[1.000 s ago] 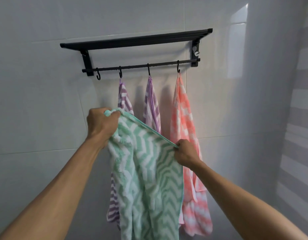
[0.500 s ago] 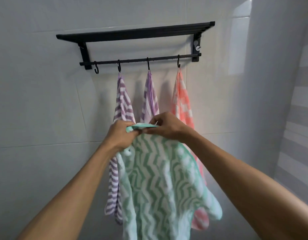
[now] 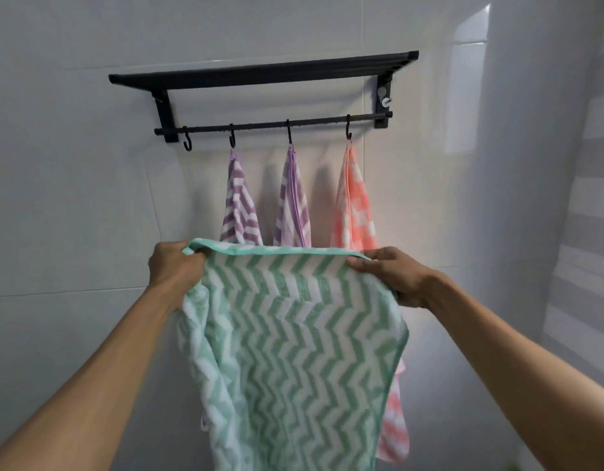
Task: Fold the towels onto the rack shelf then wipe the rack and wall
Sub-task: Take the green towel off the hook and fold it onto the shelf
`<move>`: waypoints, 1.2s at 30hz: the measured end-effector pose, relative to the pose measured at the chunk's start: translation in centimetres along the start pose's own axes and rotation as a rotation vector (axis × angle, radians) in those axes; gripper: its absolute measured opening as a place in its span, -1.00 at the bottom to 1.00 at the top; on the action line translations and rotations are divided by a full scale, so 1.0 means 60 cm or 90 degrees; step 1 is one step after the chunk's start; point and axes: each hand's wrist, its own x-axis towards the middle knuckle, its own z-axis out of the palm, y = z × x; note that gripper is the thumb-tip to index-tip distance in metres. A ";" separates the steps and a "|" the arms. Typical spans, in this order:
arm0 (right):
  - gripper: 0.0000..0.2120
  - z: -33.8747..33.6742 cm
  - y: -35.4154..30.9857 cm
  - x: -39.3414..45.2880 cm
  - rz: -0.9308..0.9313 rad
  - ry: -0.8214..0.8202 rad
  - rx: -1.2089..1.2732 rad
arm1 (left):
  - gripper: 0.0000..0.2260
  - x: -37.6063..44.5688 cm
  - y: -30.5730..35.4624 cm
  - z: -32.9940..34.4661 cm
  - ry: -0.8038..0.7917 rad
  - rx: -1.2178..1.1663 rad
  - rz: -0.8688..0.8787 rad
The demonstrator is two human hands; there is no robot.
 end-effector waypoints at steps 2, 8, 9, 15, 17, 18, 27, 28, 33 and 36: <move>-0.66 0.005 -0.022 0.002 -0.046 -0.064 0.107 | -0.89 0.001 -0.005 0.004 -0.019 -0.005 -0.016; -0.74 0.042 -0.065 0.013 -0.087 -0.099 0.209 | -0.50 -0.017 0.000 0.011 -0.043 0.002 -0.020; -0.70 0.046 -0.069 0.011 -0.080 -0.119 0.215 | -0.54 -0.020 0.000 0.012 -0.043 -0.004 -0.036; -0.77 0.075 -0.083 0.017 -0.152 -0.045 -0.152 | -0.61 -0.025 0.005 0.016 -0.077 -0.158 -0.132; -0.96 0.096 -0.094 0.018 -0.214 0.027 -0.319 | -0.70 -0.032 0.013 0.025 -0.101 -0.258 -0.156; -0.90 0.103 -0.099 0.020 -0.245 0.033 -0.387 | -0.75 -0.040 0.021 0.029 -0.110 -0.304 -0.165; -0.73 0.166 -0.100 0.041 -0.404 0.065 -0.382 | -0.83 -0.089 0.078 0.049 -0.276 -0.508 -0.139; -0.74 0.172 -0.095 0.046 -0.414 0.098 -0.391 | -0.83 -0.092 0.083 0.051 -0.287 -0.506 -0.129; -0.76 0.191 -0.080 0.056 -0.398 0.235 -0.390 | -0.83 -0.107 0.093 0.053 -0.334 -0.513 -0.124; -0.74 0.193 -0.078 0.059 -0.386 0.297 -0.398 | -0.82 -0.109 0.090 0.051 -0.353 -0.545 -0.132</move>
